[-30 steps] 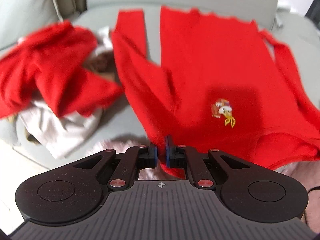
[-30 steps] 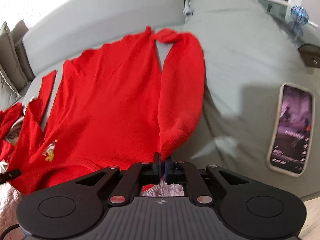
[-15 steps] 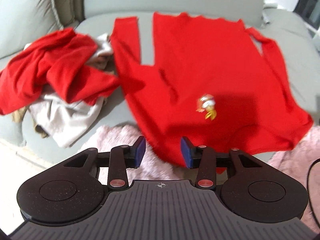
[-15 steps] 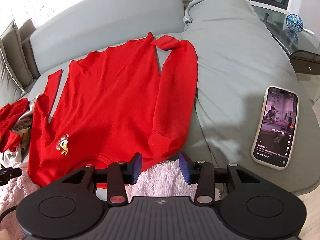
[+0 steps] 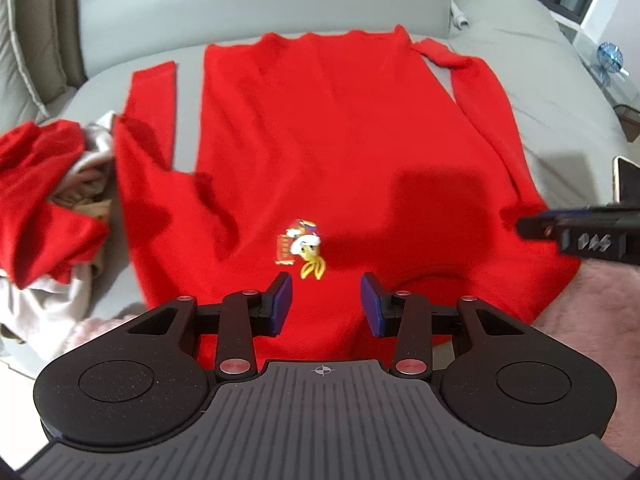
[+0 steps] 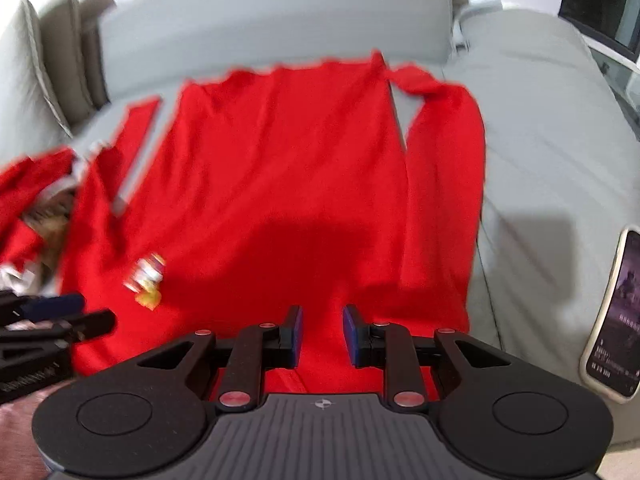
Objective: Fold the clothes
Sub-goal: 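Lay the sweater flat on the sofa and open both grippers, then move the open right gripper toward the sweater's sleeve cuff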
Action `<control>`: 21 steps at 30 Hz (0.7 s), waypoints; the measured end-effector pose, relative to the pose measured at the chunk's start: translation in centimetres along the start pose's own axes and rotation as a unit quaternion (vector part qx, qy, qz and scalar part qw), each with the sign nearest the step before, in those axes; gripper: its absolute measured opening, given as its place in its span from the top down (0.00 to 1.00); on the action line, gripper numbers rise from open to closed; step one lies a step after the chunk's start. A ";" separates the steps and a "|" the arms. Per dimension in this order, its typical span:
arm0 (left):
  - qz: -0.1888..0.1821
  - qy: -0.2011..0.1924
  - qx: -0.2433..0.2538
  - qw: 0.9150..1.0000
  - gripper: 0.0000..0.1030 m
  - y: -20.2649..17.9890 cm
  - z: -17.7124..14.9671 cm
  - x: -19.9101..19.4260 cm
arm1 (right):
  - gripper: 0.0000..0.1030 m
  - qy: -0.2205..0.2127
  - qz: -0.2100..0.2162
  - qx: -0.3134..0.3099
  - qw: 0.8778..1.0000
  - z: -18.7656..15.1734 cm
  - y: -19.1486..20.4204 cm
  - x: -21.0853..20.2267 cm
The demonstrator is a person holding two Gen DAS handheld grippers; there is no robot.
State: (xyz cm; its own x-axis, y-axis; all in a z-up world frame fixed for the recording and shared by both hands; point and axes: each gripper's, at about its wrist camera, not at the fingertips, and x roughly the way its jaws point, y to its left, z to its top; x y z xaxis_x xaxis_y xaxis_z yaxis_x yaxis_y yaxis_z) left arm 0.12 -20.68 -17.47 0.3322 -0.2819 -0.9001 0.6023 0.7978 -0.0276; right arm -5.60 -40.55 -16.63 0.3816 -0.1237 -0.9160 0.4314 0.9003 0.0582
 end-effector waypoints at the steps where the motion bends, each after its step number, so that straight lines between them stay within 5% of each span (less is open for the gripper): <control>1: 0.003 0.014 0.003 1.000 0.59 -0.1 -0.2 0.8 | 0.77 0.026 -0.008 0.005 1.000 -0.5 -0.2 1.1; 3: 0.032 0.086 0.009 0.996 0.62 -0.1 -1.0 3.5 | 0.77 0.044 -0.013 0.012 0.999 -1.5 -0.6 1.8; 6: 0.029 0.097 -0.009 0.995 0.62 0.7 -1.6 3.5 | 0.77 0.050 -0.012 0.008 0.999 -2.0 -0.9 1.0; 21: 0.015 0.050 -0.001 0.999 0.56 0.0 -2.2 -0.9 | 0.71 0.021 0.052 0.015 0.998 -3.2 2.3 -2.0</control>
State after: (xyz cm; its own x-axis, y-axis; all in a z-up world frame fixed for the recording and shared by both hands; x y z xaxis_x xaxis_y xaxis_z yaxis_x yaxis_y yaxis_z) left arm -1.76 -19.21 -17.67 0.2755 -0.2039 -0.9394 0.5920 0.8060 -0.0013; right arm -8.01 -36.91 -15.90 0.3912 -0.0112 -0.9202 0.4162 0.8940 0.1660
